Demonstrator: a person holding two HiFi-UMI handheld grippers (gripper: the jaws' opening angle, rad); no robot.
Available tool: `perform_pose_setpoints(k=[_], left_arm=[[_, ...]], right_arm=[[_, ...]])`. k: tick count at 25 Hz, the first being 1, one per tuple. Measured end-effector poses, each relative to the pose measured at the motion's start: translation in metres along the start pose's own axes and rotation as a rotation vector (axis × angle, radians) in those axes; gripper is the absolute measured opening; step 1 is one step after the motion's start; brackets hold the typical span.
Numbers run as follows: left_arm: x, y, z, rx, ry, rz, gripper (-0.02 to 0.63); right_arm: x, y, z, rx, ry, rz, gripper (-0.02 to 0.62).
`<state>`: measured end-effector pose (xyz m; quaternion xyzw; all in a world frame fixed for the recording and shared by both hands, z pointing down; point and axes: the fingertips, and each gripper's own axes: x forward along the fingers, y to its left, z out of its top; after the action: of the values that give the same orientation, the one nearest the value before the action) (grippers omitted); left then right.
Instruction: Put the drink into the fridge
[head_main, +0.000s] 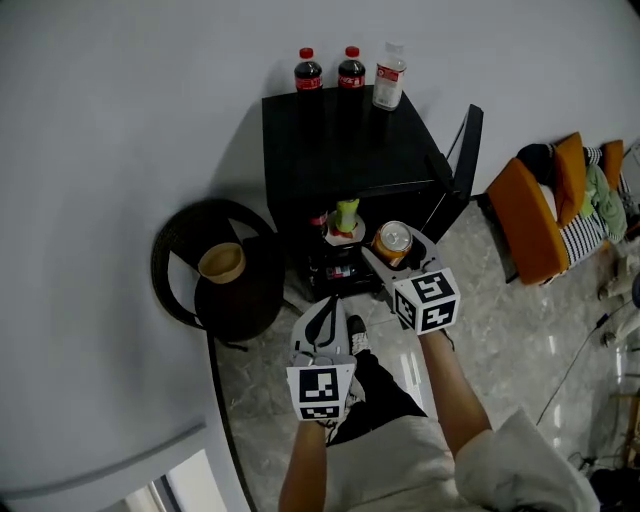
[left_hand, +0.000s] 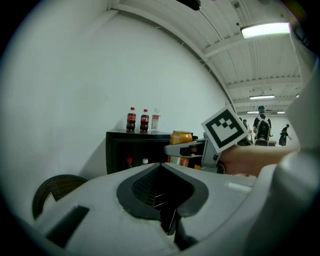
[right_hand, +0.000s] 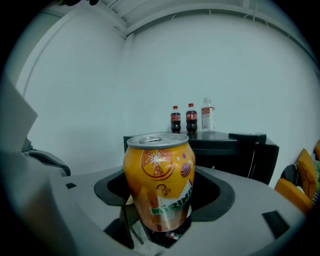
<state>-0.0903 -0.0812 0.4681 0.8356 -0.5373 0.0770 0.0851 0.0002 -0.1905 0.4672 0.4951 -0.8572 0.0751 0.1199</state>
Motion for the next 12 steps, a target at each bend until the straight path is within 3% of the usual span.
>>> perform_pose_setpoints(k=[7,12], left_arm=[[0.026,-0.016,-0.038,-0.027,0.023,-0.033,0.009],[0.05,-0.023,-0.077,-0.041,0.099,-0.06,0.009]], right_arm=[[0.027,-0.028,-0.077,0.046,0.022,-0.041,0.328],[0.052,-0.057,-0.127,0.09,0.042,-0.098,0.328]])
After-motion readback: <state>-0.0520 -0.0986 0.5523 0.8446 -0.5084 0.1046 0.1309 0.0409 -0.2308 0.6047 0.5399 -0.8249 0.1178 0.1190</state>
